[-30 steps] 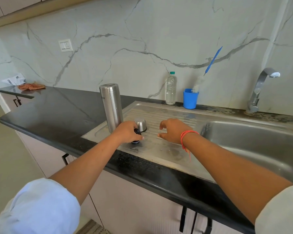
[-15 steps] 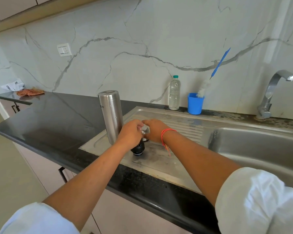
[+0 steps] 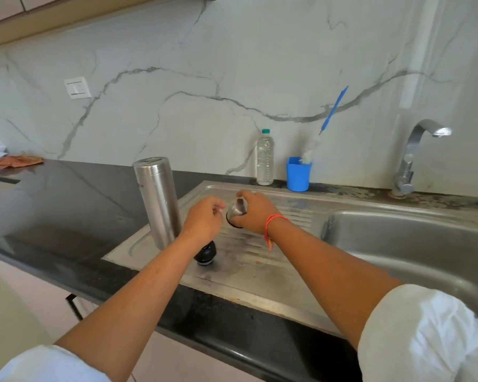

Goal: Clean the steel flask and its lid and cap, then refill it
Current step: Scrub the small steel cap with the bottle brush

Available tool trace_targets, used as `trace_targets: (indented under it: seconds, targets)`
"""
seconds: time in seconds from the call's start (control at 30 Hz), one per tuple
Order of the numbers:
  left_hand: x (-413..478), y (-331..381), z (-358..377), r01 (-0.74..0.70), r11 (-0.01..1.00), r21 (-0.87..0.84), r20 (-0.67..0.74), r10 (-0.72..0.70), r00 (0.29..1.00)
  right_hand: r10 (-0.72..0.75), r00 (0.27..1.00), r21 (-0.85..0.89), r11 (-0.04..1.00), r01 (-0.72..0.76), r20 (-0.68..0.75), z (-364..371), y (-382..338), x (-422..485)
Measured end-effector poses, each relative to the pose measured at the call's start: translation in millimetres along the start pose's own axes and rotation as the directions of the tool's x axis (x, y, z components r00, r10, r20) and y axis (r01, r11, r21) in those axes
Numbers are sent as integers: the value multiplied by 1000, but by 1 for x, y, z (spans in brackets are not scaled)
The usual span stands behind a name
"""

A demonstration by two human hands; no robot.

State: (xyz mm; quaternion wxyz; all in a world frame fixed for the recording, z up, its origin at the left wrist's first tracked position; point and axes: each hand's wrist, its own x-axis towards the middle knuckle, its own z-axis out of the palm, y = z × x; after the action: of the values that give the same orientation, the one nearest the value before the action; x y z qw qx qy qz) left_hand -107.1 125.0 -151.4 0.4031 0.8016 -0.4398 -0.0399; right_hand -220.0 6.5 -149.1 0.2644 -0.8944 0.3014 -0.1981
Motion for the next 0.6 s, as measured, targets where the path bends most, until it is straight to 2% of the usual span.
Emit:
trace_targets:
  seconds: [0.1, 0.2, 0.3, 0.4, 0.47, 0.5, 0.6]
  targets:
    - [2, 26, 22, -30, 999, -43, 41, 32, 999, 85, 992, 75, 994, -78, -90, -41, 28, -24]
    - [-3, 68, 60, -62, 991, -122, 100, 74, 992, 294, 939, 252, 936, -245, -178, -82, 65, -53]
    - [-14, 114, 105, -85, 973, -215, 197, 128, 972, 473, 858, 502, 801, -325, -199, -121, 106, -80]
    - [-22, 161, 149, -103, 954, -282, 290, 188, 938, 614, 769, 735, 602, -312, -177, -159, 149, -106]
    - [-21, 190, 175, -149, 944, -293, 322, 244, 915, 698, 701, 820, 481, -311, -144, -180, 173, -121]
    - [-19, 203, 186, -175, 942, -287, 331, 269, 904, 723, 679, 836, 449, -315, -132, -188, 182, -128]
    - [-8, 238, 216, -271, 929, -252, 358, 350, 866, 742, 656, 823, 454, -341, -138, -210, 206, -141]
